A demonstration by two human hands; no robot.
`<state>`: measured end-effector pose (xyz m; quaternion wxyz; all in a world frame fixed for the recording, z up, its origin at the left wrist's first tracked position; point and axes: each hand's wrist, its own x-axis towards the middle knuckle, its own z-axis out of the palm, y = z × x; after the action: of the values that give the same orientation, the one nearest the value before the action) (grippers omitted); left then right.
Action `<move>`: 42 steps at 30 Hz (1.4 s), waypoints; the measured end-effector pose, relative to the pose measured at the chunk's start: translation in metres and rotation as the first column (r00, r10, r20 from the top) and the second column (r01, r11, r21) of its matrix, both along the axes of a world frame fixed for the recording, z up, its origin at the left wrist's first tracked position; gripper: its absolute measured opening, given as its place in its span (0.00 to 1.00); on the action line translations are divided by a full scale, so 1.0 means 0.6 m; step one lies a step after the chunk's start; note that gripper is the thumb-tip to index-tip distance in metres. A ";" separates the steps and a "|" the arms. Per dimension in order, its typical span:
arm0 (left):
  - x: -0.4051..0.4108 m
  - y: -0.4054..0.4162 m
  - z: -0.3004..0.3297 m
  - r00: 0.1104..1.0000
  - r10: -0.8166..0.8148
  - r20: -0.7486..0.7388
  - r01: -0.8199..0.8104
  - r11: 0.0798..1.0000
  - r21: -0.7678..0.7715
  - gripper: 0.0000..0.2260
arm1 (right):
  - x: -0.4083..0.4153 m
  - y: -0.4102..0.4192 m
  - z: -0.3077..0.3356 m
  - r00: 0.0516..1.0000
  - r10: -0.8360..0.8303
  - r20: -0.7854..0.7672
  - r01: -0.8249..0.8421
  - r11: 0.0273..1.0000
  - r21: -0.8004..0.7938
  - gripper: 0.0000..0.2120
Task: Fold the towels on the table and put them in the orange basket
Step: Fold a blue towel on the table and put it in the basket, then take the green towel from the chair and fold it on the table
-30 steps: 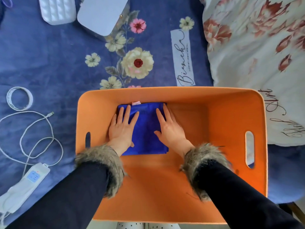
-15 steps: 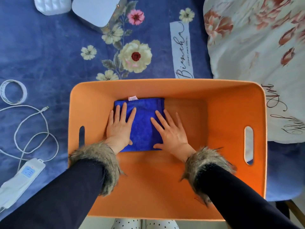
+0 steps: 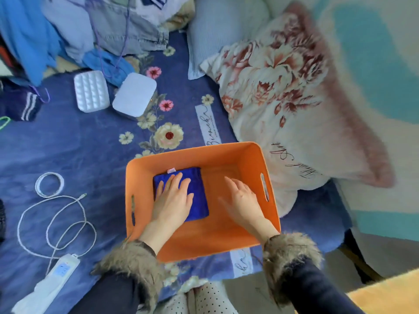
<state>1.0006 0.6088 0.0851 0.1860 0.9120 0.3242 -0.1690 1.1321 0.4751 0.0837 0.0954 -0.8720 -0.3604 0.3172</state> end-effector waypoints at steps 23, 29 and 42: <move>-0.028 -0.375 0.334 0.185 -0.788 0.588 0.897 0.379 0.226 0.17 | -0.408 -0.499 0.350 0.309 -0.806 0.505 0.841 0.480 0.250 0.26; -0.144 -0.551 0.378 -0.243 -0.754 0.610 0.929 0.001 0.371 0.15 | -0.650 -0.590 0.380 -0.017 -0.851 0.524 0.943 0.161 0.293 0.26; -0.681 -0.754 0.399 -0.686 -0.381 0.620 0.674 -0.653 0.345 0.17 | -1.277 -0.535 0.413 -0.601 -0.586 0.543 0.795 -0.509 0.331 0.27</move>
<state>0.5922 0.1566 0.3246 0.2349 0.5596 -0.7940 -0.0351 0.3656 0.1541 0.3317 0.0453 -0.7679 0.6251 -0.1324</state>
